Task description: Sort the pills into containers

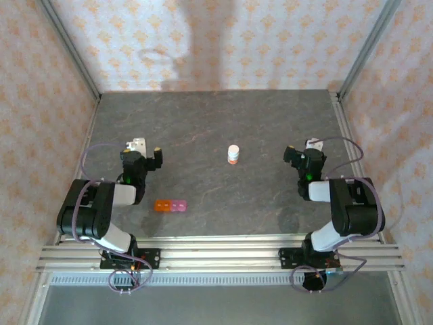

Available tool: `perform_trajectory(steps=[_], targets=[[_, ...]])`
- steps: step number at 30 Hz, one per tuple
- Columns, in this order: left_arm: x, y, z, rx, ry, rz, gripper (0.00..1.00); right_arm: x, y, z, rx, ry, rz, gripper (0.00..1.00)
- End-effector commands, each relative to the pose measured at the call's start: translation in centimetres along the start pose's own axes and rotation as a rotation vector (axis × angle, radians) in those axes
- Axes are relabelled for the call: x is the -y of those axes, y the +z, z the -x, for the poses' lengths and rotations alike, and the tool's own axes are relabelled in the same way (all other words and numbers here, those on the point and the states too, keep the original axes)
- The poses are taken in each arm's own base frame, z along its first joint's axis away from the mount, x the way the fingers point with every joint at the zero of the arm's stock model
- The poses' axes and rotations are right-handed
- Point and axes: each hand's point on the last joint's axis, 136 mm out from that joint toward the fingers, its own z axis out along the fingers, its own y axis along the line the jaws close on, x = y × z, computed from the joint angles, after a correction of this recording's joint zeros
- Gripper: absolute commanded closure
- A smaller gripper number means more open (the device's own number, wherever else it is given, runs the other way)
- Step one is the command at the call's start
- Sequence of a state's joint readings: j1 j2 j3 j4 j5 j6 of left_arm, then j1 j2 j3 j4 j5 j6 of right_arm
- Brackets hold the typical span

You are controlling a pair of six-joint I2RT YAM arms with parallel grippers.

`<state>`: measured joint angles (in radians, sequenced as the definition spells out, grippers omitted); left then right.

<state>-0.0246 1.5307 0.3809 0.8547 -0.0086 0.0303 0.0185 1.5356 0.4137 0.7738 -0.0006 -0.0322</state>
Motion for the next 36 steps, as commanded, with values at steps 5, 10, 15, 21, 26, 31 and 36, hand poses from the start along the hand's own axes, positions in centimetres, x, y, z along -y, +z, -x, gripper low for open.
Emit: perform_trajectory(steps=[5, 10, 15, 21, 26, 31, 36], targets=[[-0.25, 0.18, 0.89, 0.020, -0.005, 0.024, 0.00, 0.05, -0.05, 0.85, 0.019, -0.011, -0.002, 0.01], [-0.24, 0.19, 0.93, 0.021, -0.006, 0.024, 0.00, 0.06, -0.05, 0.86, 0.019, -0.011, -0.002, 0.01], [-0.28, 0.17, 0.91, 0.020, -0.005, 0.025, 0.00, 0.05, -0.04, 0.83, 0.019, -0.012, -0.002, 0.01], [-0.27, 0.18, 0.91, 0.020, -0.005, 0.025, 0.00, 0.00, -0.03, 0.87, 0.019, -0.012, -0.001, 0.01], [-0.25, 0.18, 0.91, 0.020, -0.005, 0.024, 0.00, 0.06, -0.02, 0.90, 0.020, -0.011, -0.003, 0.01], [-0.46, 0.14, 0.88, 0.021, -0.010, 0.034, 0.00, 0.06, -0.02, 0.86, 0.019, -0.011, -0.003, 0.01], [-0.34, 0.08, 1.01, 0.024, 0.002, 0.048, 0.00, 0.02, -0.23, 1.57, 0.044, -0.003, -0.001, 0.01]])
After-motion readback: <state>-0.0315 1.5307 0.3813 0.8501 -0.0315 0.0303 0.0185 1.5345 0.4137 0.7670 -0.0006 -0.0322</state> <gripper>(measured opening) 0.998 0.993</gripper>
